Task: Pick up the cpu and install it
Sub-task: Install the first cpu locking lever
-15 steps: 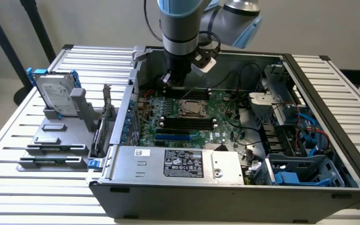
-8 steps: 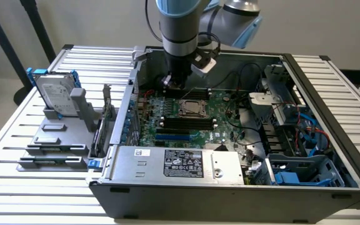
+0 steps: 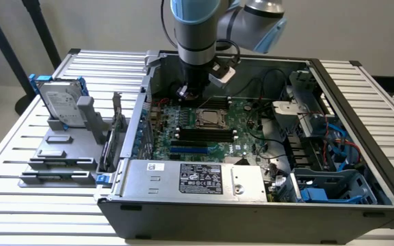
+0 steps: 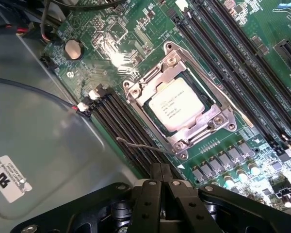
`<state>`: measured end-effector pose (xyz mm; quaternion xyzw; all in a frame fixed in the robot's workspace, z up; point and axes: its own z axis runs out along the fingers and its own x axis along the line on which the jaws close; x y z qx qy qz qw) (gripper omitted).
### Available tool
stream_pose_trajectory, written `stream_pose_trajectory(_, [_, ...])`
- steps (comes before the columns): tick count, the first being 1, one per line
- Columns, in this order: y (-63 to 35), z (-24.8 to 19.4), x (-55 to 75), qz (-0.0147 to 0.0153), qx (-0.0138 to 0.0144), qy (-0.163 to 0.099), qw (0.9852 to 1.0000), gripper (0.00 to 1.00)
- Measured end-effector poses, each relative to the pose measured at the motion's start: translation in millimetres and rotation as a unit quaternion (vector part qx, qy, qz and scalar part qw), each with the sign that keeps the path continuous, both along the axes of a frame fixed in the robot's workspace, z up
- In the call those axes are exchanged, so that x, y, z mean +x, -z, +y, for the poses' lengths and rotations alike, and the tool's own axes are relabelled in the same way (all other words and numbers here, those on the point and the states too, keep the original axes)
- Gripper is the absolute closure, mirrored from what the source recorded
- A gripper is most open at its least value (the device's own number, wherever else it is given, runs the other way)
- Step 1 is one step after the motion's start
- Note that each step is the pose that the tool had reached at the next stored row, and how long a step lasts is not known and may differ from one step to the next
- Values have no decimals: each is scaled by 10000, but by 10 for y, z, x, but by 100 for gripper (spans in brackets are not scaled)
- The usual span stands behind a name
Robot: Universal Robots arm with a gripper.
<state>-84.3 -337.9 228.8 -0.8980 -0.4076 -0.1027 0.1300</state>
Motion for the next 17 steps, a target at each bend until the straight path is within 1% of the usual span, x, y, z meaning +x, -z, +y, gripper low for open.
stream_pose_trajectory(5, [89,33,0,-1,-17,0,10000,89])
stream_pose_trajectory(8, [140,47,0,-5,-40,0,10000,89])
stream_pose_trajectory(10, [170,56,0,-7,-61,0,10000,89])
stream_pose_trajectory(11, [183,61,0,-9,-73,0,10000,89])
stream_pose_trajectory(14, [209,86,0,-19,-130,0,9999,89])
stream_pose_trajectory(16, [216,101,0,-33,-164,0,9999,89])
stream_pose_trajectory(17, [220,105,0,-43,-187,0,9998,89])
